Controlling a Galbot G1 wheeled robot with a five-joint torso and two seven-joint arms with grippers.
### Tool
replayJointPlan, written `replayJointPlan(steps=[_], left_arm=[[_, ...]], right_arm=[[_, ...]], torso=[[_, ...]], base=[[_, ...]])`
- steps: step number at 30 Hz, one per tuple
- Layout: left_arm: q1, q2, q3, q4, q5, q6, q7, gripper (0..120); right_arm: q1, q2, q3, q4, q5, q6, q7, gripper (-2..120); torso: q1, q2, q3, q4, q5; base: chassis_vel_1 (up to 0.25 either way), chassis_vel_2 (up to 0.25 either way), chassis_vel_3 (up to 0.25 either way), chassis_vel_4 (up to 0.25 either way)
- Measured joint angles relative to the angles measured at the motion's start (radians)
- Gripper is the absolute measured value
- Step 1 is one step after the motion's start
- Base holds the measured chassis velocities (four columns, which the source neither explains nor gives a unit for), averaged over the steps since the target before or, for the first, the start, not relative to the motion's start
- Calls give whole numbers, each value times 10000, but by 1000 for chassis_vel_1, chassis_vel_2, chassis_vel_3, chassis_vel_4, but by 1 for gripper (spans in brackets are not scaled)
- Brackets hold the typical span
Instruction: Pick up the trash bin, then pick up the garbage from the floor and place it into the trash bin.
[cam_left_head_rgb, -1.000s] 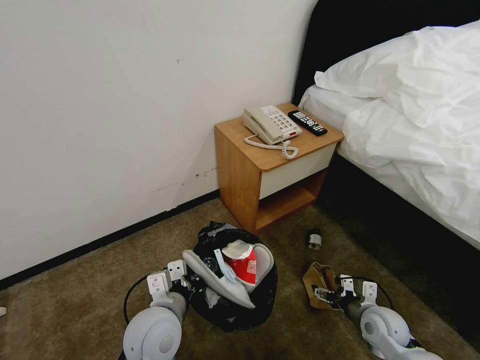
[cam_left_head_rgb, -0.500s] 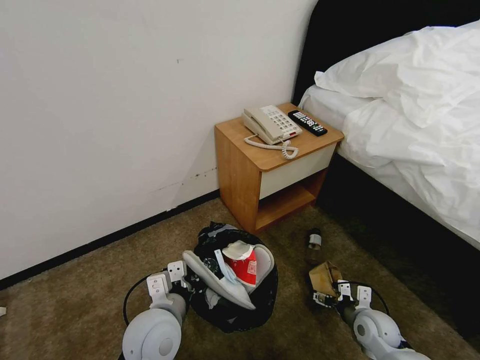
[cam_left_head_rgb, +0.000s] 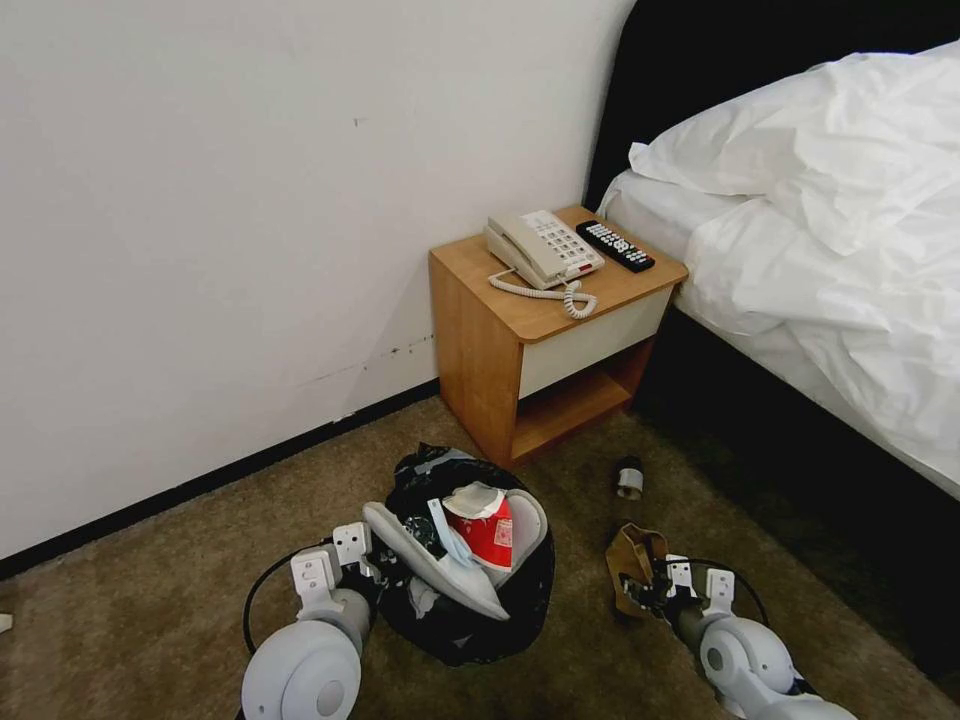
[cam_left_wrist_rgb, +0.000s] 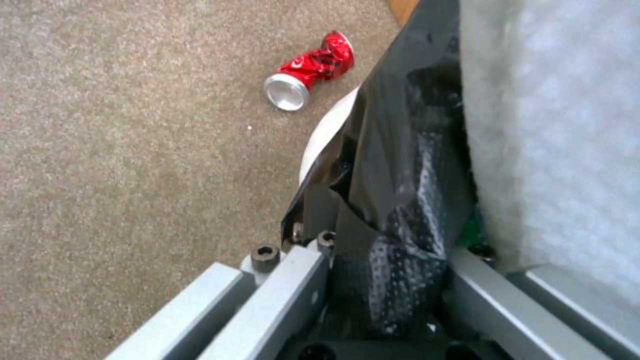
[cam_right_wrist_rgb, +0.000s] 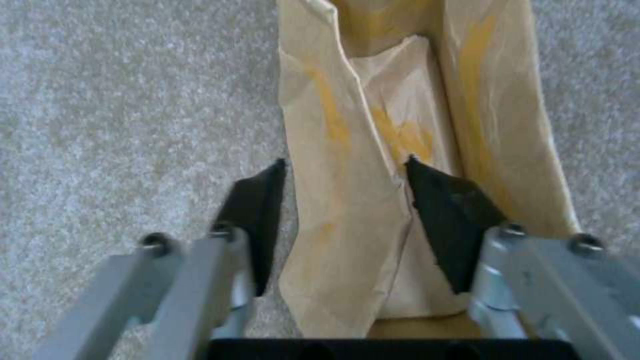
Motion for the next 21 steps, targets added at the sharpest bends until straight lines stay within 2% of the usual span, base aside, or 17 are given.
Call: replayJointPlan(steps=[1, 5, 6, 10, 12, 21], left_arm=[[-19, -37, 9, 14, 23, 0, 7, 0], [-37, -94, 36, 65, 63, 0, 22, 0], [-51, -111, 48, 88, 70, 0, 33, 0], [-100, -117, 50, 163, 82, 0, 40, 0], [-136, -146, 48, 225, 100, 0, 52, 0], [-163, -210, -11, 321, 170, -13, 128, 0]], right_arm=[[-21, -33, 19, 44, 40, 7, -1, 38], [-41, -94, 33, 64, 85, 18, -4, 28], [-35, -134, 17, 14, 91, 30, -24, 20], [34, -170, -75, -175, 154, 50, -68, 10], [220, -103, -209, -559, 191, 86, -69, 0], [716, 283, -389, -1336, 97, 223, -73, 0]], torso=[[0, 0, 0, -1, 0], [0, 0, 0, -1, -1], [0, 0, 0, -1, 0], [0, 0, 0, -1, 0], [0, 0, 0, -1, -2], [0, 0, 0, -3, -3]], base=[[0, 0, 0, 0], [0, 0, 0, 0], [0, 0, 0, 0], [0, 0, 0, 0], [0, 0, 0, 0], [0, 0, 0, 0]])
